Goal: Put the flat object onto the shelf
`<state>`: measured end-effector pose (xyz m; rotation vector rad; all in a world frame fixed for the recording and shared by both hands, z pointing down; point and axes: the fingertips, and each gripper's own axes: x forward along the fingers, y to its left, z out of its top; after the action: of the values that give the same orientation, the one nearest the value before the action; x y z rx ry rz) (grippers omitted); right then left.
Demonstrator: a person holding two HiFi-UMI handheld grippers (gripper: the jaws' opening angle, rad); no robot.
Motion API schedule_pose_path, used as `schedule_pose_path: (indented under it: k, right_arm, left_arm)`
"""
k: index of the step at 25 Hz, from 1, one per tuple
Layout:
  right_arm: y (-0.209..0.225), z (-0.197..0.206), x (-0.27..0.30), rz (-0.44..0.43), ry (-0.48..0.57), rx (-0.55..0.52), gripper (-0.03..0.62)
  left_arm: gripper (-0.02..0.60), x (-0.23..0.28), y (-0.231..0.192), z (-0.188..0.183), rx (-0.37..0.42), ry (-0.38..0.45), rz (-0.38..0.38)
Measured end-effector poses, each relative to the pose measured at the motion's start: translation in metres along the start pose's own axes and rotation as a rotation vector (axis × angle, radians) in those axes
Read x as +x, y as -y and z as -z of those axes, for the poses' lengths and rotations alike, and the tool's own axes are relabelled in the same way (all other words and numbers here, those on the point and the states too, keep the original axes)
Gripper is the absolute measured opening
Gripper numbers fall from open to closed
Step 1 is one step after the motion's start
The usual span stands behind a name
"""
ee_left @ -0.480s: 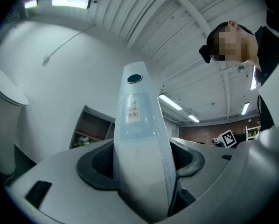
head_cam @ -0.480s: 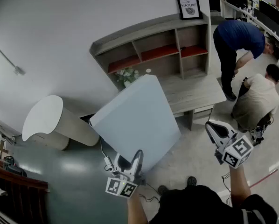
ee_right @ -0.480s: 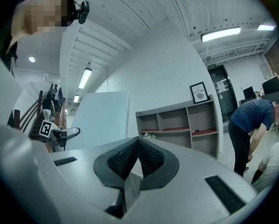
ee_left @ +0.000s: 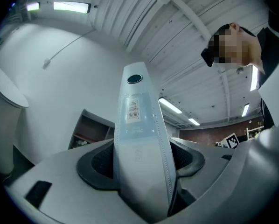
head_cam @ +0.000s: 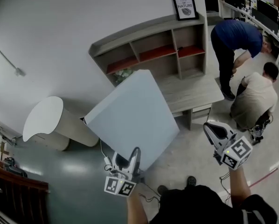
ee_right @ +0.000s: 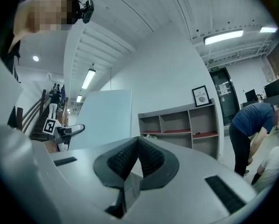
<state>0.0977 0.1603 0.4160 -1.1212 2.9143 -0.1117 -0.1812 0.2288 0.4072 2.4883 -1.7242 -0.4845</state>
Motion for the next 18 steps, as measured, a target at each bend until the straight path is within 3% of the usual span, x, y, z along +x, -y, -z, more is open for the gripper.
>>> schedule_pose_path:
  k: [18]
  right_arm:
    - [0.007,0.028,-0.016,-0.04,-0.016,0.112,0.011]
  left_arm:
    - [0.316,-0.015,0.02,0.008,-0.029,-0.016,-0.036]
